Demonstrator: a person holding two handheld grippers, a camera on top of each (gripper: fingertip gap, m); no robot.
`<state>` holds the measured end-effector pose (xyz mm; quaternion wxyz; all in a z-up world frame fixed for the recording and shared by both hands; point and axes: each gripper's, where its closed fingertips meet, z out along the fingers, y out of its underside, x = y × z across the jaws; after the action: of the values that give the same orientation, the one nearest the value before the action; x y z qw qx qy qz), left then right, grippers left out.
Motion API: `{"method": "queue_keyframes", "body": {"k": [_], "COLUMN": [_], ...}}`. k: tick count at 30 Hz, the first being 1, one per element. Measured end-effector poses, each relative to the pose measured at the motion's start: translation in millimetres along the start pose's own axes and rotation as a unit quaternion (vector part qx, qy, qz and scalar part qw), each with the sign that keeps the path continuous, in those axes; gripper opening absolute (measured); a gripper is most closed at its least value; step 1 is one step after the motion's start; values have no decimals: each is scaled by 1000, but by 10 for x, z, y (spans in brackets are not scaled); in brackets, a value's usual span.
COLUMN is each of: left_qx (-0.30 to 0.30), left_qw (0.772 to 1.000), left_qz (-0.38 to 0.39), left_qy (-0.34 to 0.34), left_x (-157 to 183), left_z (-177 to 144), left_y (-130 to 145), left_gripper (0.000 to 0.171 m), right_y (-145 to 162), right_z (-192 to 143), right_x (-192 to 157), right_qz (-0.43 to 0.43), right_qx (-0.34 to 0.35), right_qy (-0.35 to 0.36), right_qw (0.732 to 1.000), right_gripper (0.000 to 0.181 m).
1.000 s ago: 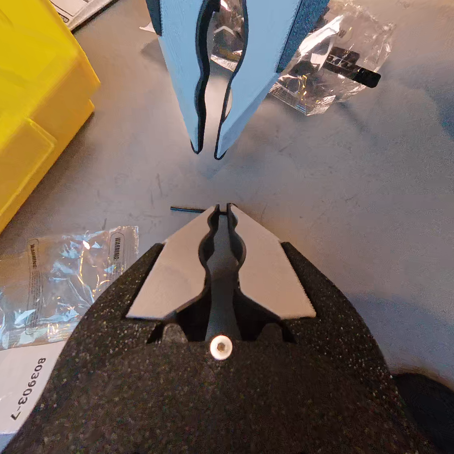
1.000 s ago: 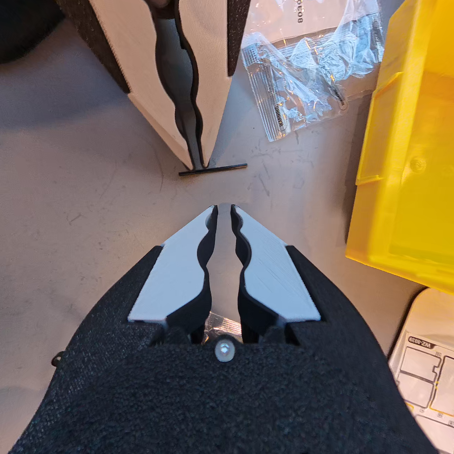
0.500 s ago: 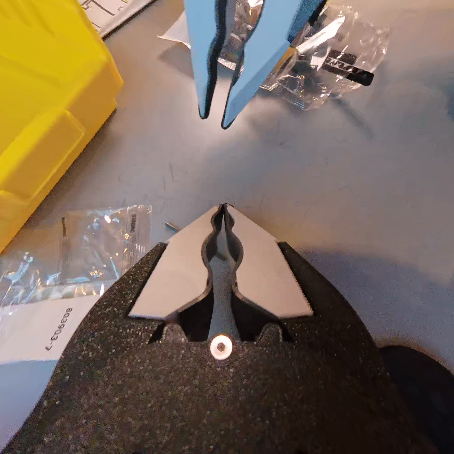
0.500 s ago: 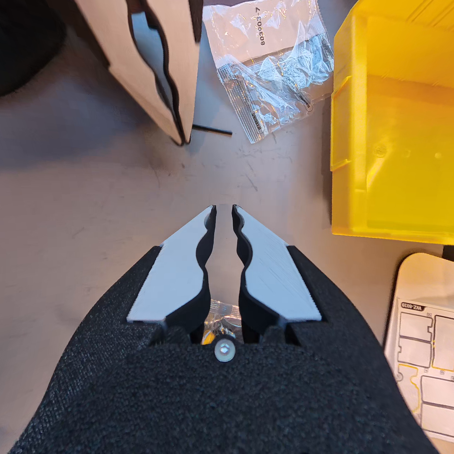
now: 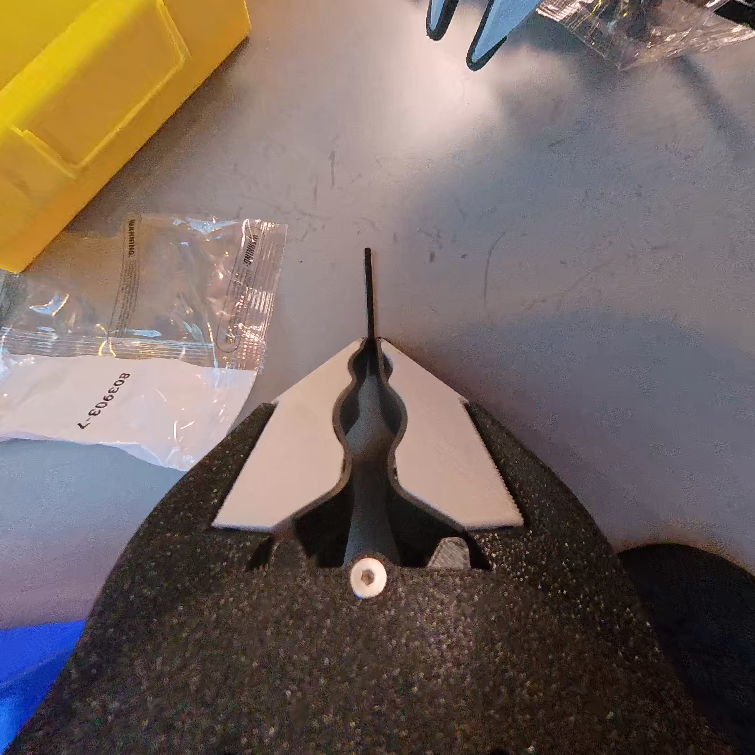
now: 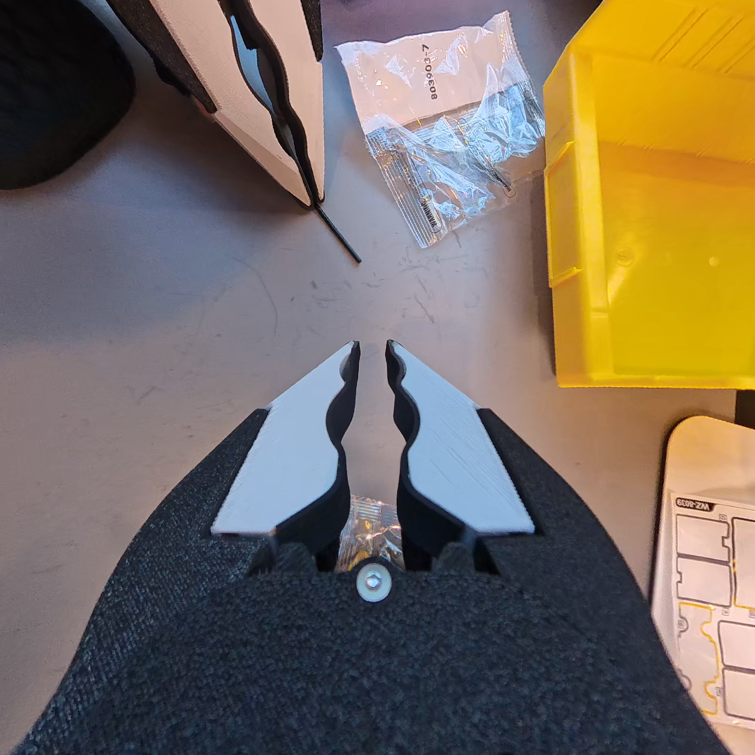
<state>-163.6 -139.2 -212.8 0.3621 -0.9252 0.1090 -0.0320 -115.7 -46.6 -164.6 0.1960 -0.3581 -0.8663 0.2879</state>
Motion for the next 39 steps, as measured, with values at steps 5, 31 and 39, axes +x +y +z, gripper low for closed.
{"method": "queue_keyframes", "body": {"k": [5, 31, 39], "left_qx": [-9, 19, 23], "left_qw": [1000, 996, 995], "left_qz": [19, 77, 80], "left_qy": [6, 48, 47], "left_x": [5, 140, 142], "left_z": [-1, -15, -15], "left_y": [12, -2, -4], "left_gripper": [1, 0, 0], "right_y": [-54, -196, -192], "right_z": [16, 735, 738], "right_x": [-97, -240, -271], "right_qz": [0, -70, -85], "right_qx": [13, -35, -50], "right_qy": [-10, -129, -177], "right_qw": [1000, 988, 979], "right_gripper": [12, 6, 2]}}
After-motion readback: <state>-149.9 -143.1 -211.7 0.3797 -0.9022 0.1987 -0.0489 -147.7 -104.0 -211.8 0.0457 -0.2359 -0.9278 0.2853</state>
